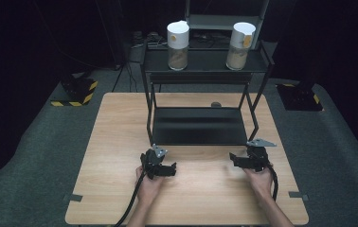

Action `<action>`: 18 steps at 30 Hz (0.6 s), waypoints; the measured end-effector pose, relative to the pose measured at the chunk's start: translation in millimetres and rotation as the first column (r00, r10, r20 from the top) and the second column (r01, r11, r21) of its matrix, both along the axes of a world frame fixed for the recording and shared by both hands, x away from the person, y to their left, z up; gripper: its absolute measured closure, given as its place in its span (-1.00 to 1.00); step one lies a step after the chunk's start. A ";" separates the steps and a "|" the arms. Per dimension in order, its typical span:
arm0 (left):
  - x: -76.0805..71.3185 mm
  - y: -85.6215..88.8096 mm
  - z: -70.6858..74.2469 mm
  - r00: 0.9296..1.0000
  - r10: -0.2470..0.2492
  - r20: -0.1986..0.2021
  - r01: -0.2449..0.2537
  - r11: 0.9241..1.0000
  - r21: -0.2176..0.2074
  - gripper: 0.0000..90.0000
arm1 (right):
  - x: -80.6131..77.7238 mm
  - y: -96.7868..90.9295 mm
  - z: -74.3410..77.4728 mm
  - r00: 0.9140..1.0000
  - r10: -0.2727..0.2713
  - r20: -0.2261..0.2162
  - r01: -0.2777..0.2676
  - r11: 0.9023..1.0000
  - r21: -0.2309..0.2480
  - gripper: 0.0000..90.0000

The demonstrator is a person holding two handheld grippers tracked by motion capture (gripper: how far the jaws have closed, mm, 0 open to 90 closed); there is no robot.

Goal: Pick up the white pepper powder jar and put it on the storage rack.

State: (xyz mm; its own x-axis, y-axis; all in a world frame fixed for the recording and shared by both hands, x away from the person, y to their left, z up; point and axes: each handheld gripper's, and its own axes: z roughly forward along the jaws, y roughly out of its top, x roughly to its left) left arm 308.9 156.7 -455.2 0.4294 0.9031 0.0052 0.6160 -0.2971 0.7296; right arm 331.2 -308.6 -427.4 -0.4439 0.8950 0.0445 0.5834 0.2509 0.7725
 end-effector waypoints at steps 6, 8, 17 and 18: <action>0.0 0.0 0.0 1.000 0.000 0.000 0.000 1.000 0.000 -0.88 | -0.5 1.5 -4.8 1.000 -0.009 -0.011 0.008 1.000 -0.011 -0.75; 0.0 0.0 0.1 1.000 0.000 -0.001 0.000 1.000 0.000 -0.88 | -0.8 1.7 -6.2 1.000 -0.006 -0.013 0.006 1.000 -0.018 -0.75; 0.0 0.0 0.0 1.000 0.000 0.000 0.000 1.000 0.000 -0.88 | 0.6 9.4 -12.2 0.999 -0.015 -0.040 0.013 0.998 -0.065 -0.78; -0.1 -0.1 -0.3 1.000 0.002 0.001 -0.002 1.000 -0.002 -0.88 | 0.4 10.4 -14.5 0.999 -0.015 -0.045 0.012 0.997 -0.073 -0.79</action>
State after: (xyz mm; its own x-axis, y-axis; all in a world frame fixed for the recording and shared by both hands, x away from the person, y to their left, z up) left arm 308.7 156.6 -455.5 0.4280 0.9038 0.0034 0.6158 -0.2943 0.7308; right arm 331.7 -298.2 -441.9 -0.4304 0.9026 -0.0015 0.6212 0.2975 0.7250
